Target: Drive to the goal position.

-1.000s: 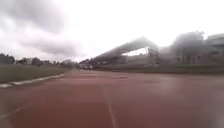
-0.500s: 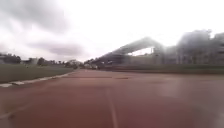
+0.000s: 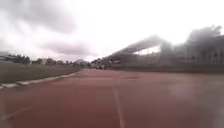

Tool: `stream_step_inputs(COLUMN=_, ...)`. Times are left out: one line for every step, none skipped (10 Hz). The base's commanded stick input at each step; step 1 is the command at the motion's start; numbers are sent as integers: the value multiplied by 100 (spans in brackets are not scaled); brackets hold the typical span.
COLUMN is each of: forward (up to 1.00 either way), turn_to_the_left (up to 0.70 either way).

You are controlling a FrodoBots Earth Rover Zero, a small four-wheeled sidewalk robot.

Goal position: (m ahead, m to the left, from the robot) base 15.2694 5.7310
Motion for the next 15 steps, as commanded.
stream_step_inputs(forward=50, turn_to_the_left=2)
stream_step_inputs(forward=50, turn_to_the_left=2)
stream_step_inputs(forward=50, turn_to_the_left=2)
stream_step_inputs(forward=50, turn_to_the_left=2)
stream_step_inputs(forward=50, turn_to_the_left=2)
stream_step_inputs(forward=50, turn_to_the_left=2)
stream_step_inputs(forward=50, turn_to_the_left=2)
stream_step_inputs(forward=50, turn_to_the_left=2)
stream_step_inputs(forward=50, turn_to_the_left=2)
stream_step_inputs(forward=50, turn_to_the_left=2)
stream_step_inputs(forward=50, turn_to_the_left=2)
stream_step_inputs(forward=50, turn_to_the_left=2)
stream_step_inputs(forward=50, turn_to_the_left=2)
stream_step_inputs(forward=50, turn_to_the_left=2)
stream_step_inputs(forward=50, turn_to_the_left=2)
